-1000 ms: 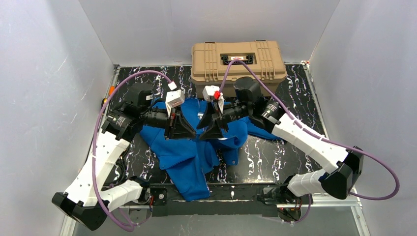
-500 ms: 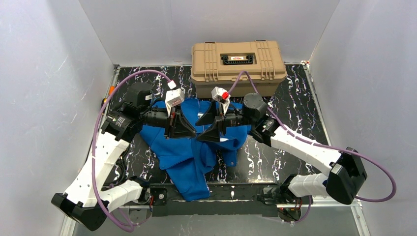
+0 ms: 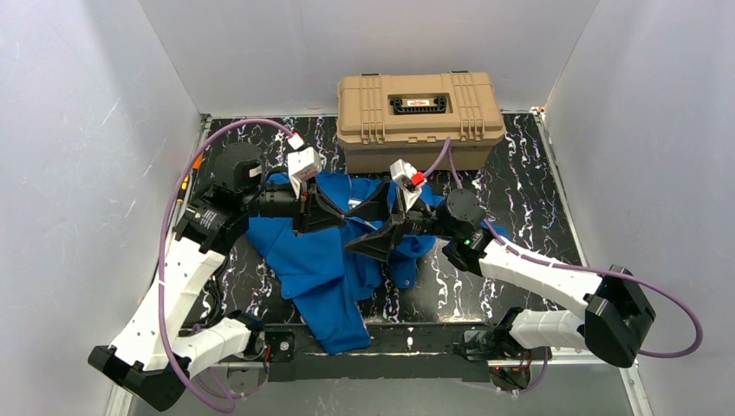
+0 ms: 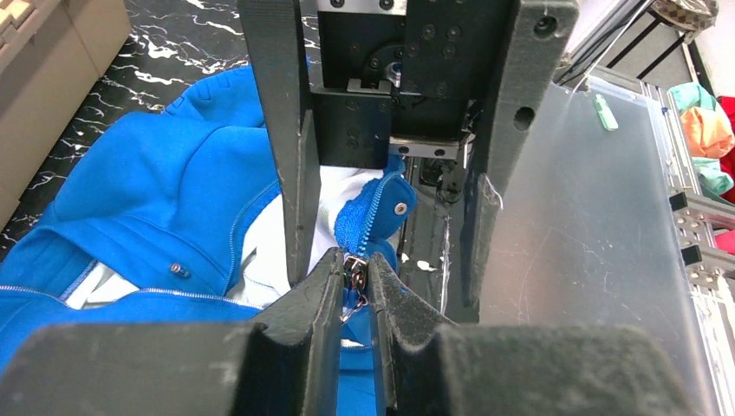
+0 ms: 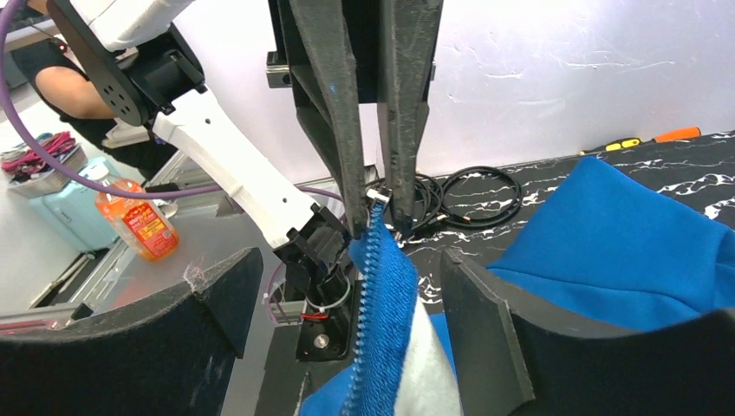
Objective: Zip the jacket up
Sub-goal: Pick up the jacket from the center of the board.
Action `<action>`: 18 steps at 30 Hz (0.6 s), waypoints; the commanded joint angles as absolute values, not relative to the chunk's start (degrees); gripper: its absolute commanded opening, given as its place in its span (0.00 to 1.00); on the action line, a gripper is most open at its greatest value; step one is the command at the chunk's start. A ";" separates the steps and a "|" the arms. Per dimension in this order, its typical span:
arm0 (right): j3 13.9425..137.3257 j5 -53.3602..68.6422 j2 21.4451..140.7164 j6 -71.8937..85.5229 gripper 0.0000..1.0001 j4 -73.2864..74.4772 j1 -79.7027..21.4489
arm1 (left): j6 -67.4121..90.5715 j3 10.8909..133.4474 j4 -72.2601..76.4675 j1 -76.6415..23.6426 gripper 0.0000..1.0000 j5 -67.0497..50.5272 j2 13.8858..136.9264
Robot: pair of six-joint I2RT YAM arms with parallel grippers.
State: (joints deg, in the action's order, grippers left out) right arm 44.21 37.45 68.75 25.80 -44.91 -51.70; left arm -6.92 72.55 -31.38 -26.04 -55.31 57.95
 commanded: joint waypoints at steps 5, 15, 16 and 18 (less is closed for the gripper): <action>43.27 30.44 72.00 28.65 0.77 -57.99 -54.38 | -5.30 73.02 -28.62 -26.10 0.00 -53.87 56.85; 37.10 22.98 67.68 28.15 0.27 -61.24 -54.98 | -4.08 74.34 -27.94 -26.13 0.00 -53.96 57.16; 37.09 23.53 66.74 27.71 0.24 -60.62 -54.89 | -4.25 74.29 -28.09 -26.11 0.00 -53.96 57.11; 37.38 24.53 65.51 26.94 0.18 -59.60 -54.70 | -4.56 74.11 -28.29 -26.14 0.00 -53.96 56.96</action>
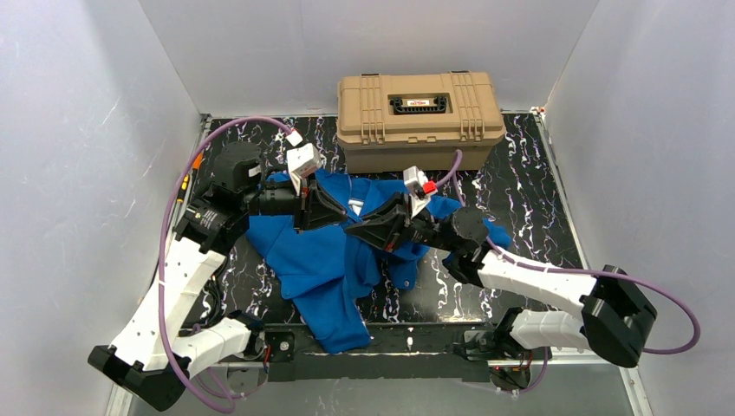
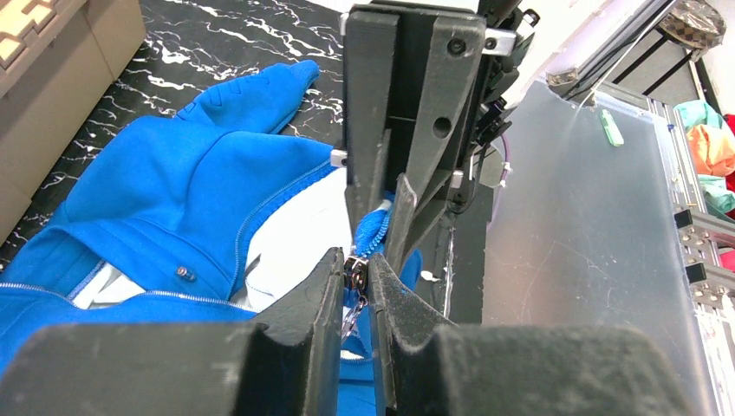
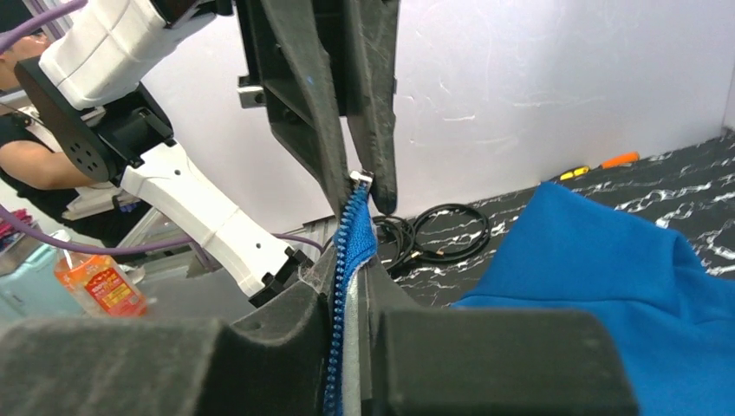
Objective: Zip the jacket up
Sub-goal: Pick up the jacket from the center of the board.
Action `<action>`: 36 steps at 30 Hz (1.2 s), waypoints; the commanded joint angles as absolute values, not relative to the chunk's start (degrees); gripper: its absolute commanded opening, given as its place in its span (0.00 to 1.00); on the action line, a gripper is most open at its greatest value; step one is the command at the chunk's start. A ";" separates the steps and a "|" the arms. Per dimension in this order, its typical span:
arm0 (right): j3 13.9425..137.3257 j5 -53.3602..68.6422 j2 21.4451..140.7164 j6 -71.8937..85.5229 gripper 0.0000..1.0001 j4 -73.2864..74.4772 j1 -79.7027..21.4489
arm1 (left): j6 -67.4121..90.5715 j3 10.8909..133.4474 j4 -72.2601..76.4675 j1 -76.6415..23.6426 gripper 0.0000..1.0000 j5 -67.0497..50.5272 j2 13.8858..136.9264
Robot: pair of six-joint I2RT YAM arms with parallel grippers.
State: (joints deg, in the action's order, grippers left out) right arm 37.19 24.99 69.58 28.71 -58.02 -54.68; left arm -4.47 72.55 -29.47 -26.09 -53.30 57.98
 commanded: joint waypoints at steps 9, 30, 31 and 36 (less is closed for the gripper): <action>46.04 32.22 66.17 25.46 0.16 -47.95 -51.30 | -4.29 72.79 -28.55 -26.11 0.00 -55.20 56.21; 74.46 50.34 73.14 -0.73 0.01 13.78 -42.89 | -10.12 68.91 -31.96 -26.10 0.61 -53.42 55.13; 75.42 50.63 73.48 -2.65 0.01 16.28 -42.87 | -10.48 68.53 -31.98 -26.15 0.65 -52.70 55.04; 80.81 47.99 74.86 -11.65 0.01 31.01 -42.89 | -15.21 64.43 -32.35 -26.13 0.69 -51.85 53.95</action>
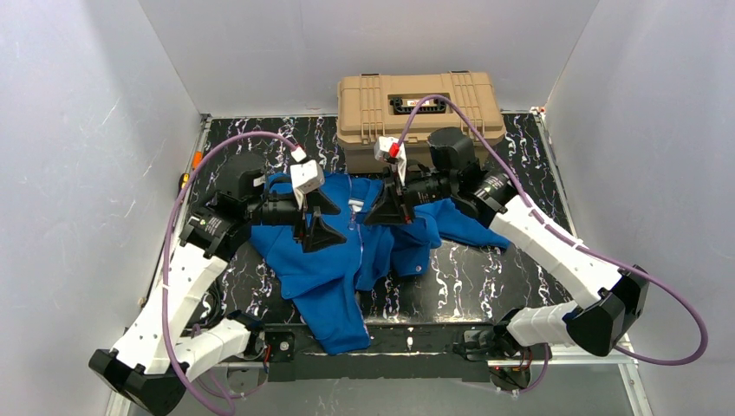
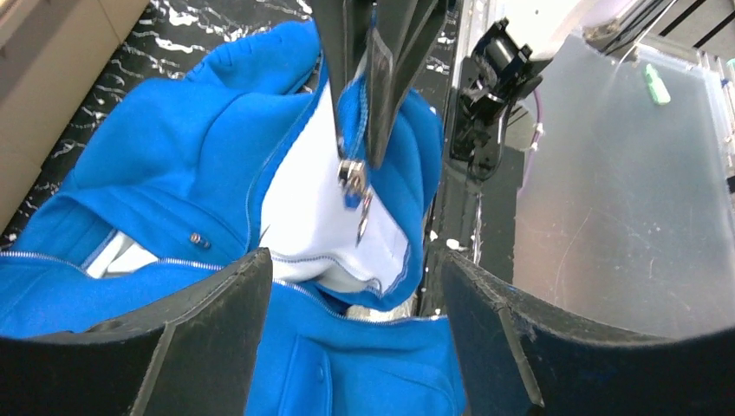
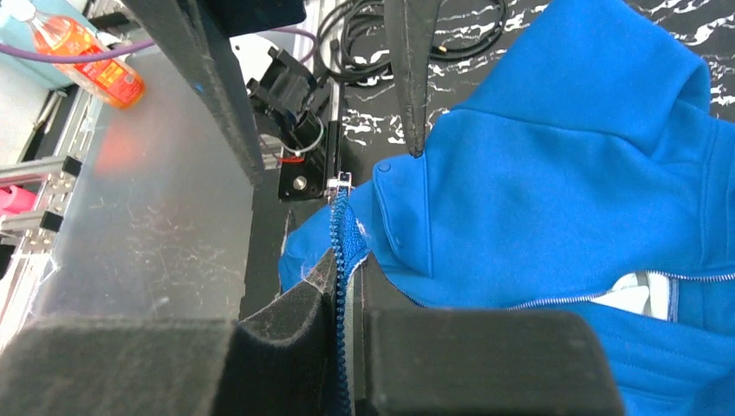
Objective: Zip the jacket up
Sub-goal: Pick up the jacket from the center of the board.
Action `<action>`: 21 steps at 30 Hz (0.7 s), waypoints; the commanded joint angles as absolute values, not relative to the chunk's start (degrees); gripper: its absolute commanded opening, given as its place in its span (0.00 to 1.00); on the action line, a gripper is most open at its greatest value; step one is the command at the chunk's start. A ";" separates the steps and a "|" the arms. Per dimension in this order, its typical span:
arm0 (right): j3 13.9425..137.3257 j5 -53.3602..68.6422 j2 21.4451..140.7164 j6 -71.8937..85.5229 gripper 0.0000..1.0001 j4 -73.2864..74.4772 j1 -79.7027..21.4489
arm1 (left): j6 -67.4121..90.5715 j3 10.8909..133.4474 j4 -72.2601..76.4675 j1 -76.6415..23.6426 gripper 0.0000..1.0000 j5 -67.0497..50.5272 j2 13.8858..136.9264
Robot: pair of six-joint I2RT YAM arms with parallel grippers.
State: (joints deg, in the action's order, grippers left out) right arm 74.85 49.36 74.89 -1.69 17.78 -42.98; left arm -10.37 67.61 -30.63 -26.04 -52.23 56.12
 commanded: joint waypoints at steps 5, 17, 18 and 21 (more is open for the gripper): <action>81.39 43.32 73.69 -15.60 0.01 37.78 -42.89 | -23.87 56.49 -34.55 -27.30 0.65 -54.44 53.36; 71.00 27.93 65.92 -13.47 0.01 36.65 -42.12 | -44.50 46.60 -37.45 -46.55 0.67 -46.75 60.91; 69.90 26.44 65.33 -12.92 0.01 35.85 -41.84 | -45.23 46.40 -37.15 -46.95 0.67 -46.68 62.08; 66.70 24.08 63.95 -10.73 0.01 32.47 -40.57 | -48.78 44.94 -37.09 -49.30 0.67 -45.88 64.80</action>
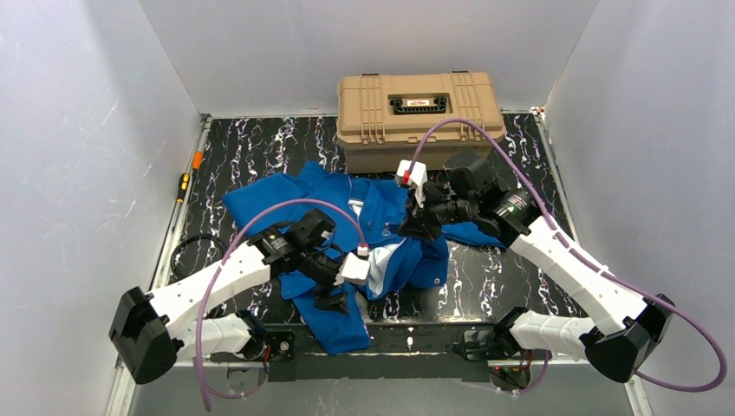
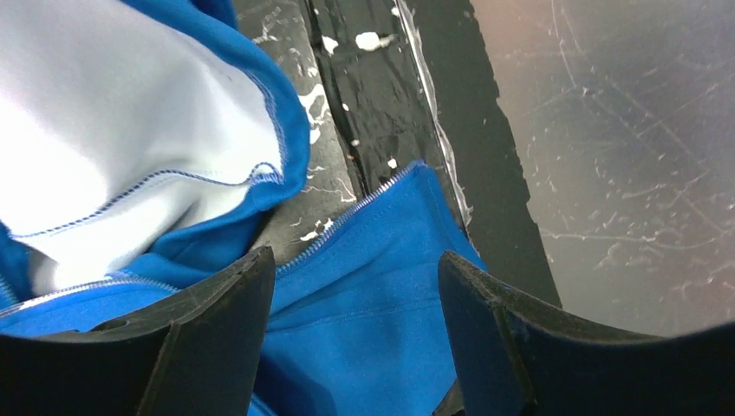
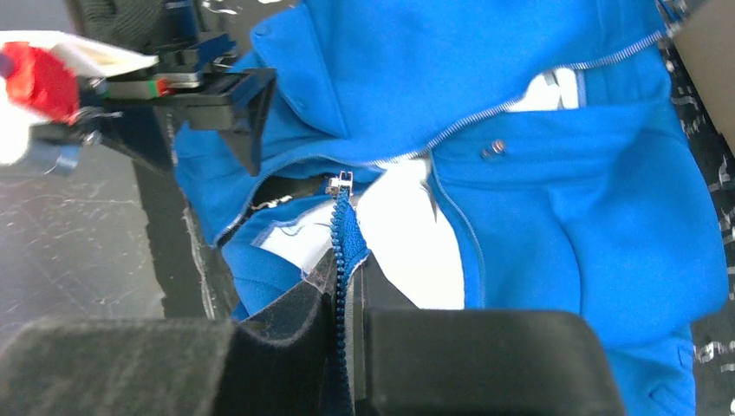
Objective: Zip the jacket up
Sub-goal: Pick up the jacket from the center of the board.
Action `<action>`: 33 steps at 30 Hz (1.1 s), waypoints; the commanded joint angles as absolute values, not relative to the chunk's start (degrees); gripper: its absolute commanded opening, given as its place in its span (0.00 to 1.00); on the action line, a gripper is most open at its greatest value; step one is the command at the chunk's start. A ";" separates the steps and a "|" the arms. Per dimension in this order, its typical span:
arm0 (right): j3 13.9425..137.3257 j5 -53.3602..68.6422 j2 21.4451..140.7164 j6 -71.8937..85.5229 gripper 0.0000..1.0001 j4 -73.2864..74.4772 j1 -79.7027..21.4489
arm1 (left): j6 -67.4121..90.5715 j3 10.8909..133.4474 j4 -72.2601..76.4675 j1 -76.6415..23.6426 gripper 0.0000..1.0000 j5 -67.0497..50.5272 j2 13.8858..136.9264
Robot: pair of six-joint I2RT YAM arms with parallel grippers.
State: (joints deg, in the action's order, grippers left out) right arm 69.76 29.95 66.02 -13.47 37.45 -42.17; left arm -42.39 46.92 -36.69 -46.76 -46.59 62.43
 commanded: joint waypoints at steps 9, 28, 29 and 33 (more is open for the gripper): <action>64.40 24.98 63.99 -9.47 0.01 30.72 -35.56 | -54.95 37.36 -36.47 -58.36 0.67 -41.27 65.25; 63.78 23.67 64.96 -5.16 0.01 25.07 -35.16 | -49.20 39.61 -26.26 -53.26 0.00 -19.46 62.60; 63.87 23.48 65.26 -5.62 0.01 25.05 -35.16 | -50.41 41.67 -27.51 -50.04 0.00 -20.41 62.54; 64.40 22.18 66.71 -6.55 0.01 24.81 -35.07 | -62.69 48.35 -33.53 -39.44 0.00 -23.29 62.44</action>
State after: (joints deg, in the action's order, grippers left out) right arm 62.83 24.03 65.67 -5.85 28.01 -35.31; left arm -51.46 41.82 -29.17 -47.31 -23.35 64.58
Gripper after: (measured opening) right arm 0.151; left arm 0.037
